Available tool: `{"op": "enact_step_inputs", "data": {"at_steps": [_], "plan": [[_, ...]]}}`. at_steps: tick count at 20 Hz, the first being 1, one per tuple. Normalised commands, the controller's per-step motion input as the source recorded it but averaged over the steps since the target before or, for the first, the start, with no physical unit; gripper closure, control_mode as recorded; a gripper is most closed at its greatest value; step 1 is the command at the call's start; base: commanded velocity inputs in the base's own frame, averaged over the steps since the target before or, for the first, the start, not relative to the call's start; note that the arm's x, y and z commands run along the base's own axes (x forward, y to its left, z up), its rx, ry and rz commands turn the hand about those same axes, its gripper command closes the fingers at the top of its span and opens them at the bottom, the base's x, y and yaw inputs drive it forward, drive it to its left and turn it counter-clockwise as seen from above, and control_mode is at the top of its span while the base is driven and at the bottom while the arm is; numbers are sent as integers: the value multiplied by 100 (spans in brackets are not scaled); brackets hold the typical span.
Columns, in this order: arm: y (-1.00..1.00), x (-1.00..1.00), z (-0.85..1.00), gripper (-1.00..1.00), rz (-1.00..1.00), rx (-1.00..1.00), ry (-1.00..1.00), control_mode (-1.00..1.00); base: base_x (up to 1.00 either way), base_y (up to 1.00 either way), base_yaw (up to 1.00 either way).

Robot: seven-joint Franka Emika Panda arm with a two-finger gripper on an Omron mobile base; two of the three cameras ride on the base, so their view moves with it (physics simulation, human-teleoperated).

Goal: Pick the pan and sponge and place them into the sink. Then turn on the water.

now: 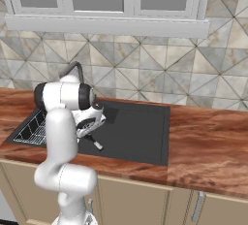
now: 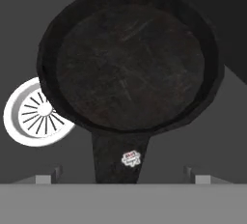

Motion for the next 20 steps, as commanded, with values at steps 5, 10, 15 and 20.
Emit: {"op": "enact_step_inputs", "data": {"at_steps": [5, 10, 15, 20], "plan": [[23, -9, -45, -100, 5, -8, -2, -100, 0, 0, 0], [4, 6, 37, -100, 3, -1, -9, -100, 0, 0, 0], [4, 14, 62, -100, 0, 0, -1, -100, 0, 0, 0], [0, 13, 62, -100, 0, 0, 0, -100, 0, 0, 0]]}}
